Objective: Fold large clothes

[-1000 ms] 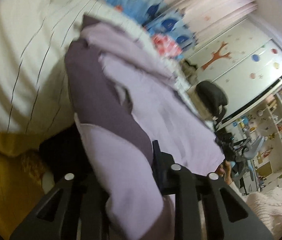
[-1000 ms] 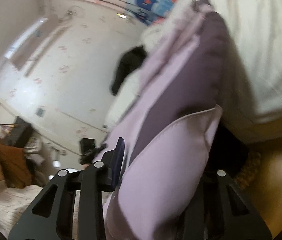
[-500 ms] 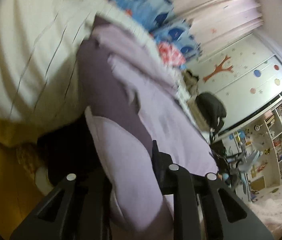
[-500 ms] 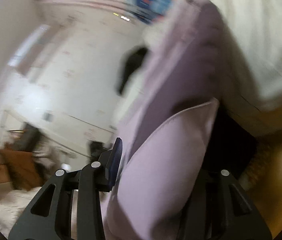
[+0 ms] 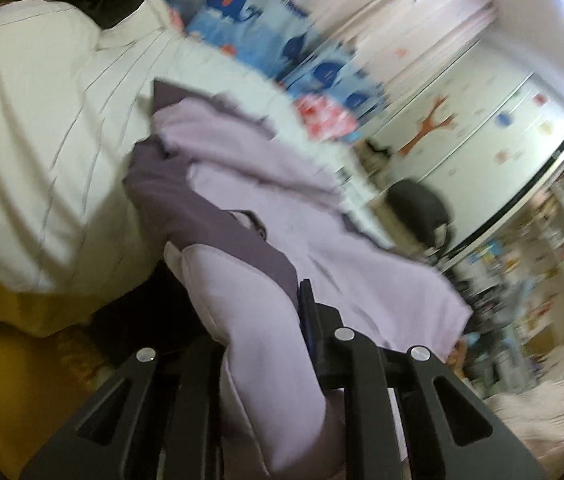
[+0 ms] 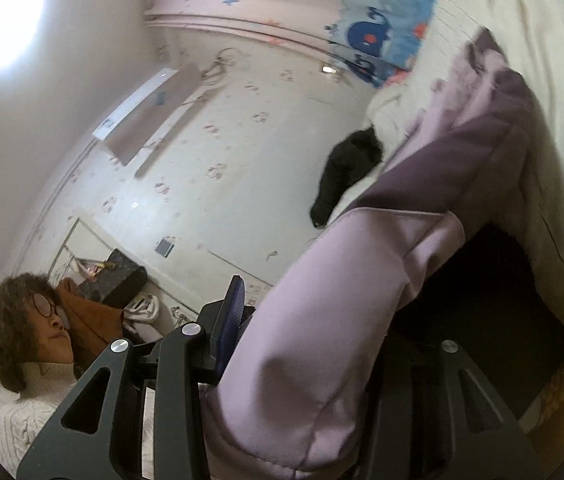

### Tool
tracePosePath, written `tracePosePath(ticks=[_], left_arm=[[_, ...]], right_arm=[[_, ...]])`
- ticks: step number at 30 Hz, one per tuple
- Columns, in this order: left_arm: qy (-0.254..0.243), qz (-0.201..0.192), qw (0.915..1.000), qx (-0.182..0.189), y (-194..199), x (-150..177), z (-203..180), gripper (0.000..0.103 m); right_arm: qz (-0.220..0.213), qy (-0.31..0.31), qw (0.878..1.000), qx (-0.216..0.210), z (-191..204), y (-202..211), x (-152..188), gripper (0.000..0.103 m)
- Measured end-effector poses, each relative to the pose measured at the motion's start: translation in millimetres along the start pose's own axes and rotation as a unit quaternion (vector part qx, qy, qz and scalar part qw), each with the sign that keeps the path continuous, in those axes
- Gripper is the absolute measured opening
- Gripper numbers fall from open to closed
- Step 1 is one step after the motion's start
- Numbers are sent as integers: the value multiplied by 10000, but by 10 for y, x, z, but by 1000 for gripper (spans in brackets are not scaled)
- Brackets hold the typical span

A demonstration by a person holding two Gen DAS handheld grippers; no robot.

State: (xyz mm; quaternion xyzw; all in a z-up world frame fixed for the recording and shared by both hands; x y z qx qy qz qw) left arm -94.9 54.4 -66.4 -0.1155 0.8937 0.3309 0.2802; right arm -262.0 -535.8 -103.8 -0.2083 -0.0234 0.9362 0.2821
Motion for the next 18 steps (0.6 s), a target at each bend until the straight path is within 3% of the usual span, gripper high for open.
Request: tracePosePath(ticks=[3,7,12,18], left_arm=[[-35,-73,10000,25,13,44,5,17],[85,-412,9985,353,96,-41,20,17],[333,-978,9910,850,179,-342,10,17],[488,-1376,9824,1164,142,-844,2,17]], right_arm=[[-122,-67,9999,-60,-53,36,35,40],[-326,54,9990,-292,49,-35,-84,40],[-587,216,9963,-595,192,-135,-377,40],[-780,389,9941,-648,266,-242,-878,40]])
Point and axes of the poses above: each gripper's, at about its wrist camera, not at the fingertips, and y roughly against the way its jaws point, z to its left, x to its underside, the point moved 3 cm from there along -y, roughly the way its jaws point
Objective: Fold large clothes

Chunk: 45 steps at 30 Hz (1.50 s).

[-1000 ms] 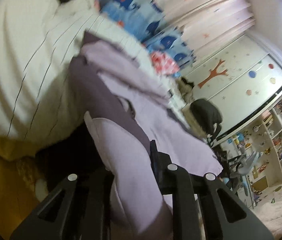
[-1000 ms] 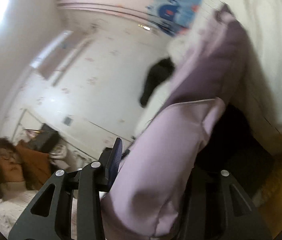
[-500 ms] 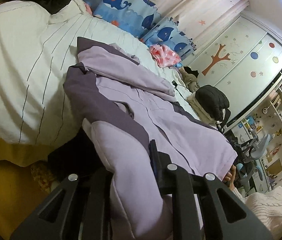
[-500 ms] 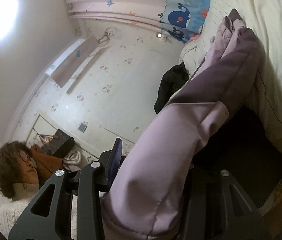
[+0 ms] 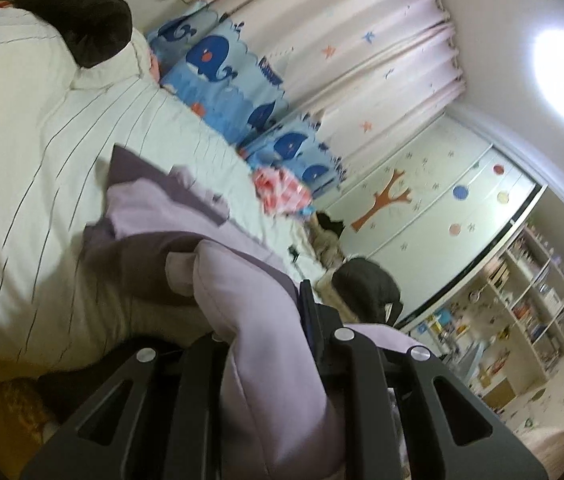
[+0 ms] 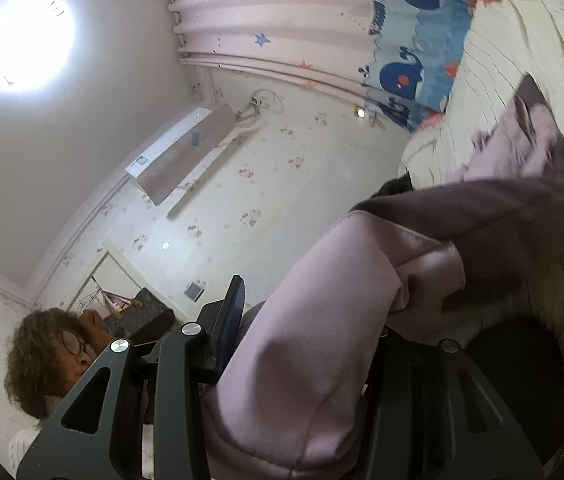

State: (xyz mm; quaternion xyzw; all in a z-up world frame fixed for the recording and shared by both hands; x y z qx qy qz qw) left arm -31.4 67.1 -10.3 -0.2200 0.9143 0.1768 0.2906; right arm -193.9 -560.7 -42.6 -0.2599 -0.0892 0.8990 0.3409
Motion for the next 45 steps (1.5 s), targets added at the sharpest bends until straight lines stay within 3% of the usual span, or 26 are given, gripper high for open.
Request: tracePosePath(ticks=[9,13,18,22,25,28,30,33,36,37,39,41,43,45], left_arm=[[165,-486,9987,-58,-644,-892,117,18],[407,-688,9966,-220,-970,-1207,327,18],[770,-890,9908,-662,-1438,-1538,753,17],[899,-938,9842,-1204,-1841,-1721,1122,17],[1024,-831,9764,-1710,-2171,-1774,1521,18],[1230,-285,9613,-2448,-2591,-1586,2143,20],[1471,-147,9586,-2435,-2715,-1426,2424,21],[1435,-177,9589,-2440,-2734,-1331,2520,21],[1540,73,9591,-2373,-2705,-1394,2511,25],[1664,164,9591,-2285,-2683,-1417,2508,30],[1965,263,9585,-2052,-2570,-1540,2458,47],[2341,22,9597,-1556,-2365,-1692,2384,60],[2633,-351,9559,-1255,-2121,-1829,2316,74],[2445,-873,9576,-1245,-1812,-1995,2129,89]], right_arm=[[-246,146,9987,431,-174,-603,-977,40],[-392,50,9959,812,-439,-883,-1436,40],[-506,-192,9866,1539,-1042,-1247,-2011,40],[-515,-380,9731,2215,-1663,-1580,-2324,40],[-511,-733,9559,2798,-2323,-1764,-2382,40],[-174,-935,9256,3665,-3082,-1834,-2229,40],[-315,-1012,9362,3351,-3265,-1817,-2171,39],[-201,-859,9341,3459,-3257,-1884,-2181,39],[-204,-1229,9360,3291,-3271,-1832,-2218,44],[-242,-1370,9377,3183,-3248,-1798,-2232,48],[-421,-1541,9452,2847,-3114,-1764,-2284,73],[-692,-1545,9548,2444,-2822,-1678,-2361,95],[-1004,-1500,9581,2224,-2621,-1595,-2430,96],[-1240,-1375,9576,2205,-2422,-1545,-2504,96]])
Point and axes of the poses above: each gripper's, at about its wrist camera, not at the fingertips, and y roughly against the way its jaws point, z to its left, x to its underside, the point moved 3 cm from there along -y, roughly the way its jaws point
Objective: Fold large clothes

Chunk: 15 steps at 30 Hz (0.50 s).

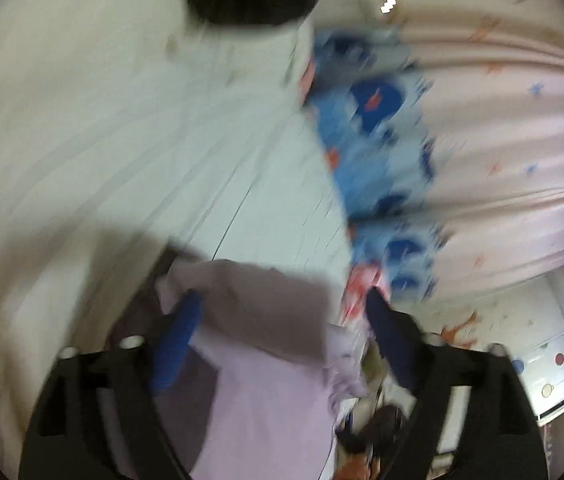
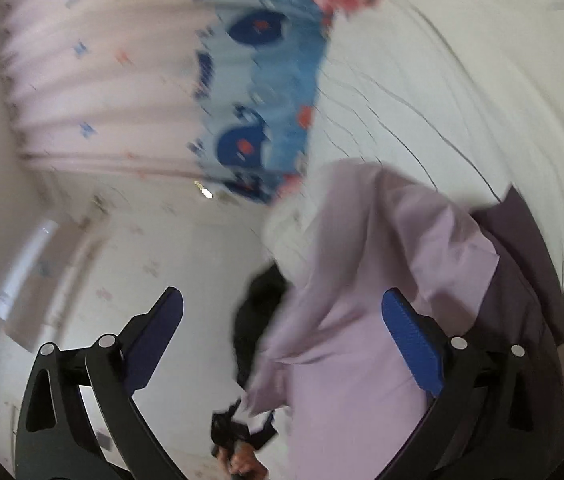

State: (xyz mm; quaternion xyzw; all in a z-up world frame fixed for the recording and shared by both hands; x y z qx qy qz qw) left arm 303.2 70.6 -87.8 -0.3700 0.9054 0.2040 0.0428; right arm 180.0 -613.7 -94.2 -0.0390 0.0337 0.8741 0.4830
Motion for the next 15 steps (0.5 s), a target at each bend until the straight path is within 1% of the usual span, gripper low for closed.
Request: tracePosePath(ticks=[1,2,3,4,5,6,7,8,9,10,11,12,13,14,15], left_arm=[[-154,-169,9997,4,114,-24,-96,90],[-540,-344,9978,-153,214,-3,-260,91],[-939,-418,9942,-320,238,51,-394,92],[-1557,-425,9851,-587,190,169,-578,92],[-2021,-365,9755,-794,94,295,-714,92],[-2310,-281,9683,-909,4,384,-789,92],[-2697,-139,9571,-1052,-170,528,-892,92],[-3082,-37,9436,-1205,-369,676,-980,92],[-3426,25,9297,-1356,-536,795,-1036,92],[-3693,77,9174,-1479,-669,869,-1082,92],[-4014,150,9008,-1649,-892,975,-1098,92],[-4210,207,8884,-1818,-1082,1034,-1071,92],[-4321,248,8792,-1989,-1246,1078,-995,92],[-4332,303,8712,-2290,-1475,1081,-842,92],[-4260,387,8671,-2551,-1648,1066,-696,92]], right_arm=[[-51,192,9996,182,93,31,-4,96],[6,646,9964,557,237,-13,29,96],[114,1035,9908,870,339,-67,79,96],[234,1439,9815,1243,428,-158,132,96],[372,1856,9670,1703,511,-305,205,96],[481,2186,9527,2056,560,-429,276,96],[561,2503,9369,2374,590,-601,354,96],[638,2923,9119,2809,597,-820,433,96],[699,3179,8944,3068,572,-992,478,96],[760,3419,8765,3301,540,-1163,502,96],[797,3757,8458,3704,398,-1391,543,96],[815,3861,8321,3897,286,-1498,548,96],[863,3884,8197,4122,119,-1631,526,96],[971,3733,8103,4411,-169,-1773,466,96],[1061,3603,8125,4458,-384,-1759,501,96]])
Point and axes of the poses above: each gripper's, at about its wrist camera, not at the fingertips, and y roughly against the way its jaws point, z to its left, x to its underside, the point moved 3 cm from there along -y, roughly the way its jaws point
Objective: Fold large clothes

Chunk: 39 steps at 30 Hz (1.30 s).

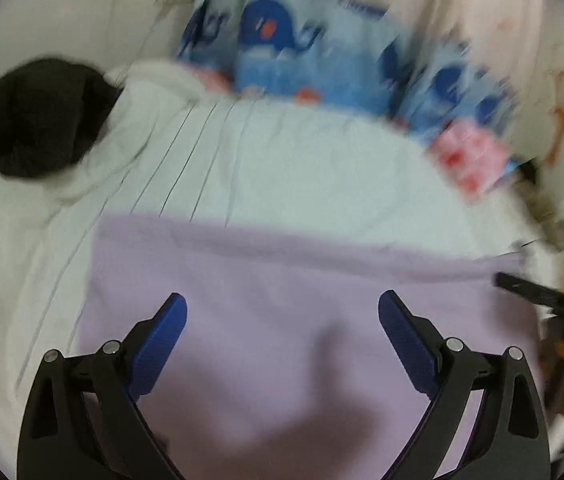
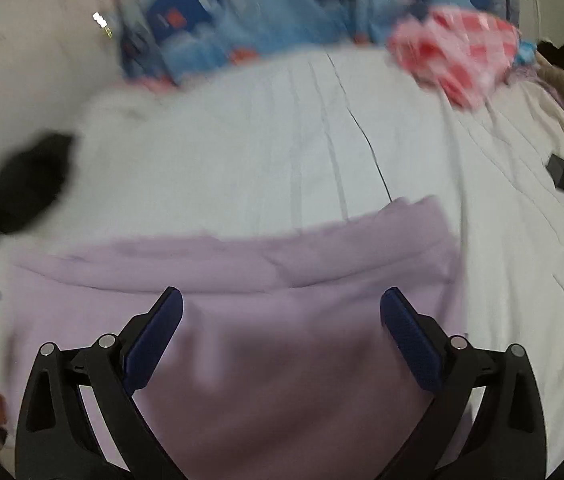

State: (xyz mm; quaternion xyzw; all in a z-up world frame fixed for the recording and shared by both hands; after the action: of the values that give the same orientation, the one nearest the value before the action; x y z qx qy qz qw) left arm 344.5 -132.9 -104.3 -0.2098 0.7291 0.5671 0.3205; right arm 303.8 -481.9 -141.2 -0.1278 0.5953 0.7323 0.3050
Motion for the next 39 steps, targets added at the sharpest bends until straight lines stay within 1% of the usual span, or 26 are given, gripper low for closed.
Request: tracePosePath(ticks=[1,2,3,6,8,10,12,13,14,15,16,17,18,22,24,26,28,29,30,31,32,33,35,36,38,39], left_arm=[[119,244,9996,-97,-235,60,59,92],[405,418,9983,14,-430,133,148,92],[557,415,9976,-32,-512,136,196,92],[491,623,9965,-272,-607,115,184,92],[371,730,9958,-415,-551,58,139,91],[468,367,9970,-495,-264,-24,178,91],[511,-25,9973,-524,-26,-125,221,92],[474,-94,9969,-615,-9,-137,247,92],[442,-34,9967,-686,-73,-112,277,92],[454,184,9959,-759,-219,-48,328,92],[524,474,9948,-734,-394,31,379,92],[735,656,9938,-515,-541,118,443,94],[904,650,9928,-441,-581,158,496,94],[660,771,9925,-677,-539,149,407,93],[740,634,9929,-679,-297,118,412,93],[785,324,9959,-316,79,142,378,93],[551,9,9980,-323,364,246,337,93],[358,-126,9985,-388,471,344,330,94],[279,-113,9985,-451,445,431,337,94],[268,119,9984,-489,308,577,374,94],[387,491,9976,-284,99,742,430,97],[501,427,9977,-161,68,772,463,97],[446,452,9969,-472,131,703,432,97],[436,385,9968,-555,219,674,389,96],[336,-9,9985,-425,484,603,228,96],[199,-232,9984,-469,593,576,125,96]], right_arm=[[98,-200,9996,-177,-29,-181,4,96],[-6,-256,9996,-145,-50,-196,0,97],[-33,-201,9998,25,-19,-260,-62,96],[337,16,9988,343,76,-419,-116,96],[306,64,9987,413,87,-274,-91,96],[-206,72,9996,152,131,40,-120,96],[-577,498,9970,135,269,232,-73,96],[-555,653,9961,205,285,207,-50,96],[-349,754,9961,314,274,75,2,96],[91,603,9977,304,179,-193,72,96],[301,422,9986,79,102,-339,101,97],[274,125,9995,-134,40,-394,70,97],[239,106,9996,-80,35,-394,44,97],[443,516,9971,352,199,-348,71,97],[265,484,9983,198,214,-104,114,97],[-144,546,9984,-58,258,318,223,97],[-563,620,9963,-195,242,648,414,97],[-764,635,9950,-105,178,740,571,97],[-775,599,9952,55,84,686,698,97],[-494,463,9976,127,-17,510,810,97],[-254,280,9992,-164,-93,370,895,97],[-290,226,9992,-170,-98,401,897,97],[-162,418,9989,100,24,502,812,97],[-237,477,9986,57,98,593,777,97],[-661,604,9957,-244,311,834,632,97],[-838,735,9932,-328,475,921,525,97]])
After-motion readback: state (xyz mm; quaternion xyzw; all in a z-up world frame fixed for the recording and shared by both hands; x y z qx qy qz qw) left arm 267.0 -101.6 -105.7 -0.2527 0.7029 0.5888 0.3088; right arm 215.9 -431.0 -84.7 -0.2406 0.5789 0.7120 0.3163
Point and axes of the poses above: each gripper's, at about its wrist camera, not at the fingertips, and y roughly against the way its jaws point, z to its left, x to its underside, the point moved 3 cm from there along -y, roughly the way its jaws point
